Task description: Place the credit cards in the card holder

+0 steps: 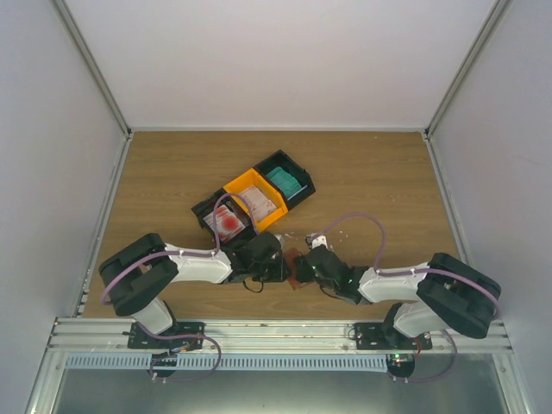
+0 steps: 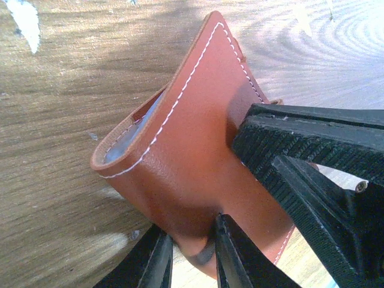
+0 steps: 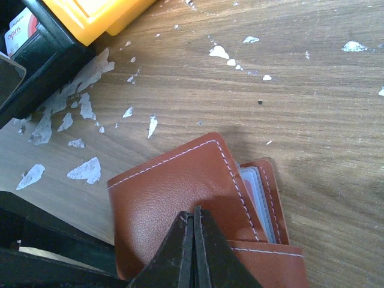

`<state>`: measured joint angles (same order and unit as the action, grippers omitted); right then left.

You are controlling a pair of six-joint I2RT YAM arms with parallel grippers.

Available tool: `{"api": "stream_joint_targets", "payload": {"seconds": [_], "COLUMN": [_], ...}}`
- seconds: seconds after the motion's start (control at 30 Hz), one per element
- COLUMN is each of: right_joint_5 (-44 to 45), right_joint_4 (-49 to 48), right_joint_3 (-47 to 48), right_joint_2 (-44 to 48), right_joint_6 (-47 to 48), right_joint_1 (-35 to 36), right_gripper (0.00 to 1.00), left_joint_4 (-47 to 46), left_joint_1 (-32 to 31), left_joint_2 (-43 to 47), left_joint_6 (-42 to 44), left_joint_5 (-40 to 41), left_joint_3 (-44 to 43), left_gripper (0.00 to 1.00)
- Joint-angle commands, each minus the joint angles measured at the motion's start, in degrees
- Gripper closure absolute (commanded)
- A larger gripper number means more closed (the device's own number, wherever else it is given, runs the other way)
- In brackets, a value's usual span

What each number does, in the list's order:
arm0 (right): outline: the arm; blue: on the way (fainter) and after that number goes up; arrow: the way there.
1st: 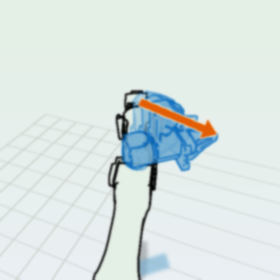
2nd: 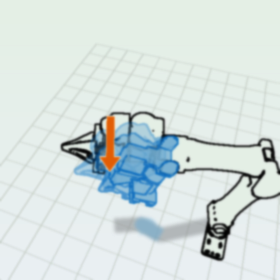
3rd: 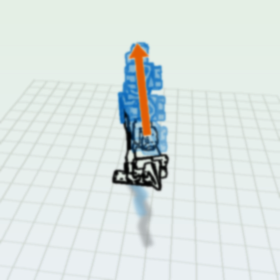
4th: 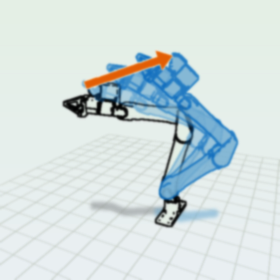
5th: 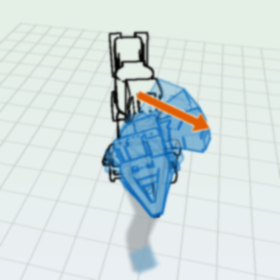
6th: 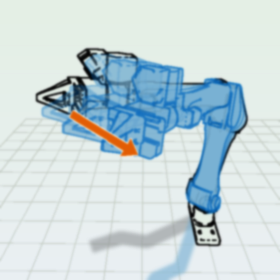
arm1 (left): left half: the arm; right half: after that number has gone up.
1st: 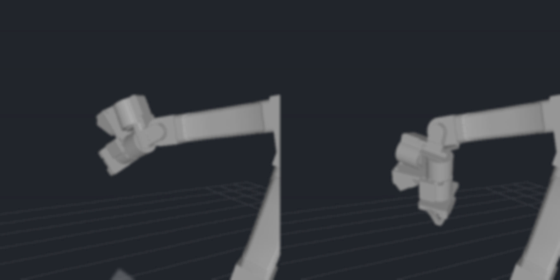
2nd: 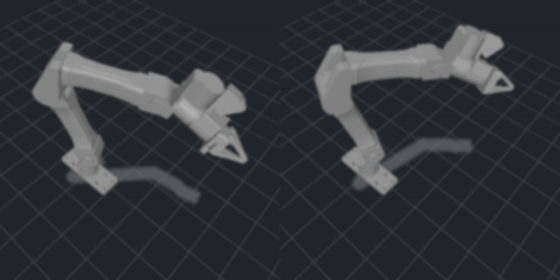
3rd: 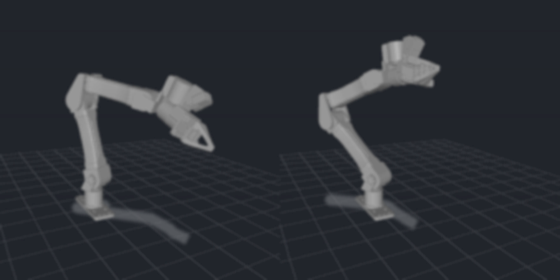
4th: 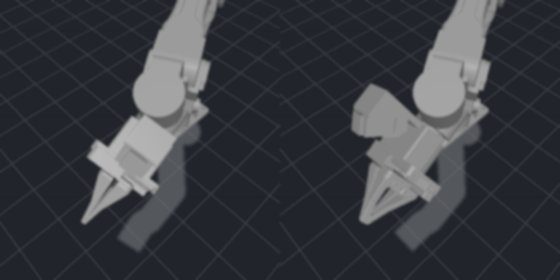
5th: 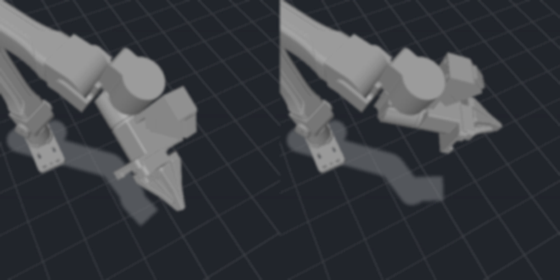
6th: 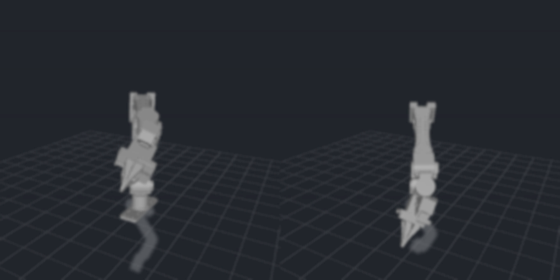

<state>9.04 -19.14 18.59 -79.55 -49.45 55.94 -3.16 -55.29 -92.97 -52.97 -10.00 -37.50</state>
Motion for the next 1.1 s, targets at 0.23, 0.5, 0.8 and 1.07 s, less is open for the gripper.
{"api": "stream_joint_targets", "payload": {"seconds": [0.23, 0.5, 0.8, 1.07], "right_joint_5": [-13.58, -7.16, 1.74, 11.26], "right_joint_4": [18.51, 27.89, 38.81, 52.40], "right_joint_3": [-4.12, 3.58, 23.14, 29.32], "right_joint_2": [-8.45, -0.06, 8.01, 21.61], "right_joint_6": [-7.80, -6.81, 4.07, 7.27], "right_joint_1": [7.43, 4.85, -4.48, -5.84], "right_gripper": [1.00, 0.99, 0.65, 0.36], "left_joint_4": [2.70, 2.72, 10.54, 18.68], "left_joint_1": [0.31, 0.68, 0.97, 1.41], "left_joint_2": [-6.72, -4.37, 8.12, 24.68], "left_joint_6": [1.25, 1.54, 2.78, 3.78], "left_joint_5": [2.54, 2.76, 9.38, 20.56], "left_joint_3": [1.00, 1.27, 0.34, -0.48], "left_gripper": [0.76, 0.76, 0.57, 0.31]}}
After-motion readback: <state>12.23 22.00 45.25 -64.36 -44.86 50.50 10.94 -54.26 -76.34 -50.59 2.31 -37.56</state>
